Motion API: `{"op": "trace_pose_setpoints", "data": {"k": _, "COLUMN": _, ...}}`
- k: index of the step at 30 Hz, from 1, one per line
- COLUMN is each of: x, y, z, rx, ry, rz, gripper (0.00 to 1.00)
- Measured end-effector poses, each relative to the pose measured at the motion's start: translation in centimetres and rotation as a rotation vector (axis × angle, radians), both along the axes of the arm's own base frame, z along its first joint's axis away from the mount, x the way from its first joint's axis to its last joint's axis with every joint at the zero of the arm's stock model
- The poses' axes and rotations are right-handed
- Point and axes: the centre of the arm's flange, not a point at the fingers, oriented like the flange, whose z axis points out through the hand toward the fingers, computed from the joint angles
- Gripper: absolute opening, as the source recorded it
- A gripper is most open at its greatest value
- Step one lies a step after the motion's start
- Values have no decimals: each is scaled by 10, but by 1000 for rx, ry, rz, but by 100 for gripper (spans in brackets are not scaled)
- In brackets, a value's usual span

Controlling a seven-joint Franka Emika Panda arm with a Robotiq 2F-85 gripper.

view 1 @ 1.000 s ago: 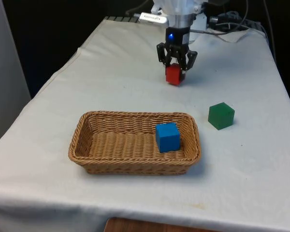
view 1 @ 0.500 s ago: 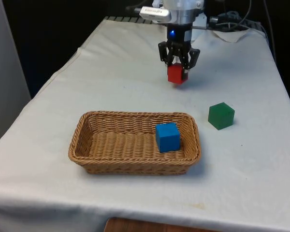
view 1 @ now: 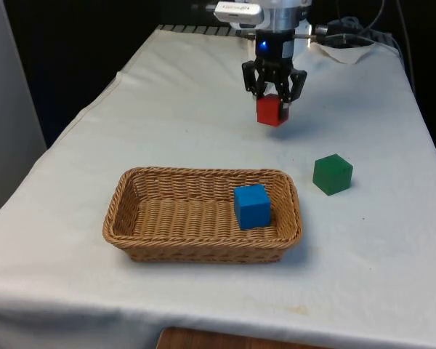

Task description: Pick up exactly two blocks and place them into the basket.

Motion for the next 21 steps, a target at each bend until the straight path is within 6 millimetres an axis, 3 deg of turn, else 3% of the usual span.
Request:
{"op": "trace_pose_setpoints", "data": {"k": 15, "x": 25, "y": 8, "z": 24, "rx": 25, "ry": -46, "rz": -3, "gripper": 0}}
{"op": "trace_pose_setpoints", "data": {"k": 21, "x": 47, "y": 9, "z": 42, "rx": 35, "ry": -59, "rz": -8, "gripper": 0}}
